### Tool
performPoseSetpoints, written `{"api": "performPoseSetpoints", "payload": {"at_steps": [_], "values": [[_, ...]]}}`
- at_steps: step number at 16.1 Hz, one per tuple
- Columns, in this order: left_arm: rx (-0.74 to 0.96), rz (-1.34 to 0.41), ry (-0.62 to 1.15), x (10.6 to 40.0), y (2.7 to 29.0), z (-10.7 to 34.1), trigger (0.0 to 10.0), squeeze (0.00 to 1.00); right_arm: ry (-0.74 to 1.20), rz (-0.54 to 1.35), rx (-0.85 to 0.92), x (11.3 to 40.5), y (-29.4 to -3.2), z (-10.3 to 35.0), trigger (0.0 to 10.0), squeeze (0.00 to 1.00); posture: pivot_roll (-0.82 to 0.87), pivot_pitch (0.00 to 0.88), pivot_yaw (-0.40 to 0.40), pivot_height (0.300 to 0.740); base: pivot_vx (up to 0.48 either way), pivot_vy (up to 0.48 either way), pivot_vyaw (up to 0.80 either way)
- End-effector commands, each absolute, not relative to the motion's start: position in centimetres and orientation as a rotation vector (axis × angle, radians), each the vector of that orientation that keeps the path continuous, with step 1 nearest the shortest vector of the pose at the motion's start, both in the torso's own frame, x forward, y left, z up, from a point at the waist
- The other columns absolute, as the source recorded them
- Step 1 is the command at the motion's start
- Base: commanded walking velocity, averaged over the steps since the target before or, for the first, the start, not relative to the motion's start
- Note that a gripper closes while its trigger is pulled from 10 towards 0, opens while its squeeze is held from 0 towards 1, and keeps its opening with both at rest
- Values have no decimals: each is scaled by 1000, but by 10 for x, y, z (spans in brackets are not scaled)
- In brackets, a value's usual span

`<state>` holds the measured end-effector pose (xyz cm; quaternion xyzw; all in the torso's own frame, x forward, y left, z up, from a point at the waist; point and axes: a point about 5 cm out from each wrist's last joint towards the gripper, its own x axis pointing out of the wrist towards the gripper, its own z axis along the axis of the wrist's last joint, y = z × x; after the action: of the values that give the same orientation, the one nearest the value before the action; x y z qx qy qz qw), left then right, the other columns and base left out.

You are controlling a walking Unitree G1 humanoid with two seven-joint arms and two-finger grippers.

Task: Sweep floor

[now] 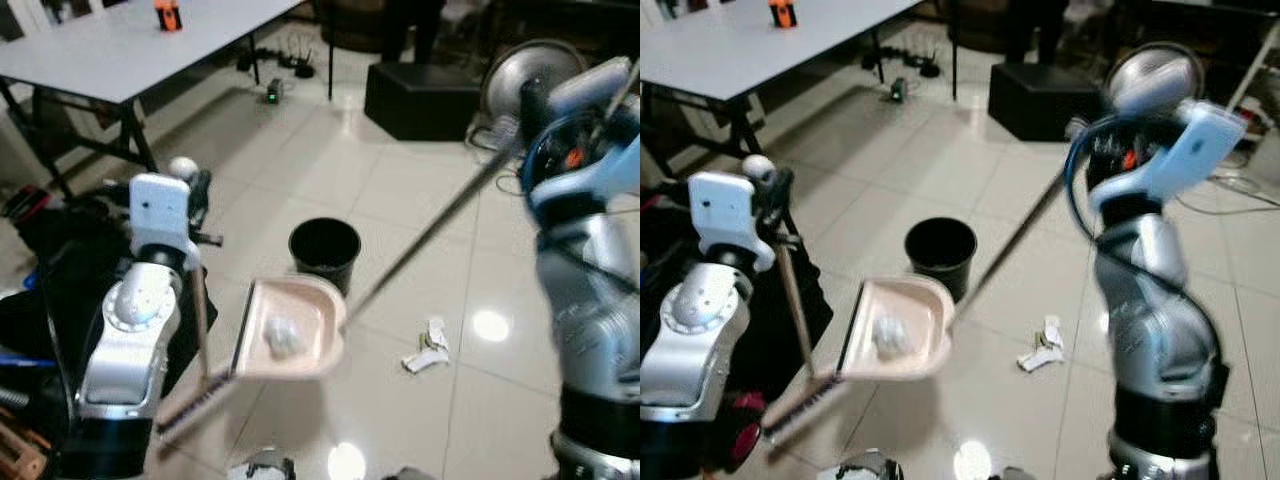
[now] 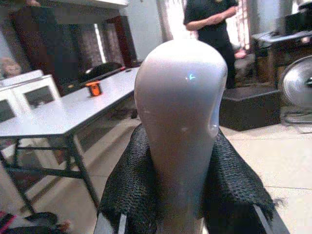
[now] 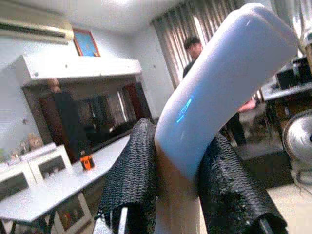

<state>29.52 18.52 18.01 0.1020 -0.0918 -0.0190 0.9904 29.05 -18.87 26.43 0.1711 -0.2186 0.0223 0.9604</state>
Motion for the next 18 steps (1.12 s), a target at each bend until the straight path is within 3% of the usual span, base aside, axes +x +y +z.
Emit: {"api": "performPoseSetpoints", "payload": {"at_steps": [1, 5, 10, 18], "values": [[210, -76, -235, 292, 176, 192, 10000, 0, -472, 9, 364, 288, -199, 276, 10000, 0, 3, 16, 46, 740, 0, 0, 0], [214, -87, -227, 290, 171, 190, 10000, 0, -469, -28, 448, 289, -210, 285, 10000, 0, -3, 3, 46, 740, 317, 0, 0], [204, -136, -228, 290, 158, 188, 10000, 0, -418, -42, 315, 292, -212, 290, 10000, 0, -14, 0, 52, 740, 373, 0, 0], [187, -140, -218, 288, 155, 182, 10000, 0, -423, -41, 348, 295, -214, 296, 10000, 0, -15, 0, 40, 740, 449, 0, 0]]}}
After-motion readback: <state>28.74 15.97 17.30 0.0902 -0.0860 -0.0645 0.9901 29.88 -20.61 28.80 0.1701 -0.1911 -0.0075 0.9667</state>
